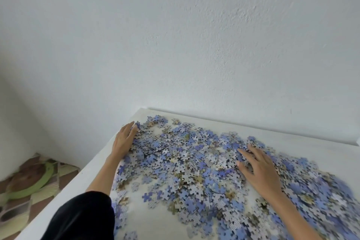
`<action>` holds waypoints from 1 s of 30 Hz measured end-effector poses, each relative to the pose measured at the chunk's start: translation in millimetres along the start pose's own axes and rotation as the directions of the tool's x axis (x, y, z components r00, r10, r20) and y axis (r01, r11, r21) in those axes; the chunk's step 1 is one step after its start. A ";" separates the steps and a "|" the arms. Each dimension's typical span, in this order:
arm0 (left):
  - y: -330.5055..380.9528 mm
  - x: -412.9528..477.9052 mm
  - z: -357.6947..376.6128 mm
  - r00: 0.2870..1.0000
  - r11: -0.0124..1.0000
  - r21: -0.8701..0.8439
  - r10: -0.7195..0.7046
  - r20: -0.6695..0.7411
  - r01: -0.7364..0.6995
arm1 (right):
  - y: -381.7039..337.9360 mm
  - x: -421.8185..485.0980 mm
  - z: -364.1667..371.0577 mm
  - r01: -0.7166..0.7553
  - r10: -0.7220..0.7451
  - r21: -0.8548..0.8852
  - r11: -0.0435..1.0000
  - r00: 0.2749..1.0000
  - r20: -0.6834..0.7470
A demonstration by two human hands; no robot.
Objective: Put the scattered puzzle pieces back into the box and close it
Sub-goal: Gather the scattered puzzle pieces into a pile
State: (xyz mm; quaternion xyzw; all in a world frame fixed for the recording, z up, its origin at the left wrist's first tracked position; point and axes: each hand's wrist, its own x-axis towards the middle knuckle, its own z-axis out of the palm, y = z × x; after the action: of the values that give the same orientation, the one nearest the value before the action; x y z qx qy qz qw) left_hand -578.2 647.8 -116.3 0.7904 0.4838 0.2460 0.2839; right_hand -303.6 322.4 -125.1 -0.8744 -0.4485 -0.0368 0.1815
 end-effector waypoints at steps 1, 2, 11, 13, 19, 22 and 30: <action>2.4 3.9 1.3 1.000 0.999 -0.044 0.008 0.016 -0.008 | 0.4 0.0 1.1 -0.006 0.006 -0.004 1.000 1.000 -0.002; 4.7 8.1 2.6 0.999 0.997 -0.077 0.020 0.031 -0.017 | 0.6 -0.2 1.8 -0.009 0.009 -0.008 1.000 1.000 -0.005; 25.1 6.8 17.7 0.976 0.965 -0.167 0.213 0.040 -0.204 | 3.3 0.7 3.9 -0.026 0.026 -0.028 0.999 1.000 0.000; 26.2 -2.4 17.8 0.961 0.949 -0.185 0.271 0.051 -0.257 | 2.7 0.6 3.3 -0.026 0.026 -0.023 0.999 1.000 -0.002; 39.1 -34.5 15.0 0.925 0.902 -0.288 0.365 0.108 -0.322 | -0.9 0.0 0.0 -0.035 0.035 -0.008 0.999 0.999 -0.006; 43.2 -31.8 10.2 0.935 0.881 -0.367 0.348 0.071 -0.300 | -1.2 0.4 -0.2 -0.035 0.034 -0.011 0.999 0.999 -0.004; 46.8 39.3 6.4 0.972 0.921 -0.321 0.234 0.006 -0.220 | -0.9 -0.1 -0.8 -0.044 0.044 -0.018 0.999 0.999 0.001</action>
State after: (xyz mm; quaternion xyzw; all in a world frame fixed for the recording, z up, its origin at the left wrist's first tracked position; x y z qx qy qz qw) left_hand -528.6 664.6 -84.2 0.7902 0.3367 0.3346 0.3877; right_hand -304.3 322.6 -124.2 -0.8858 -0.4287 -0.0359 0.1740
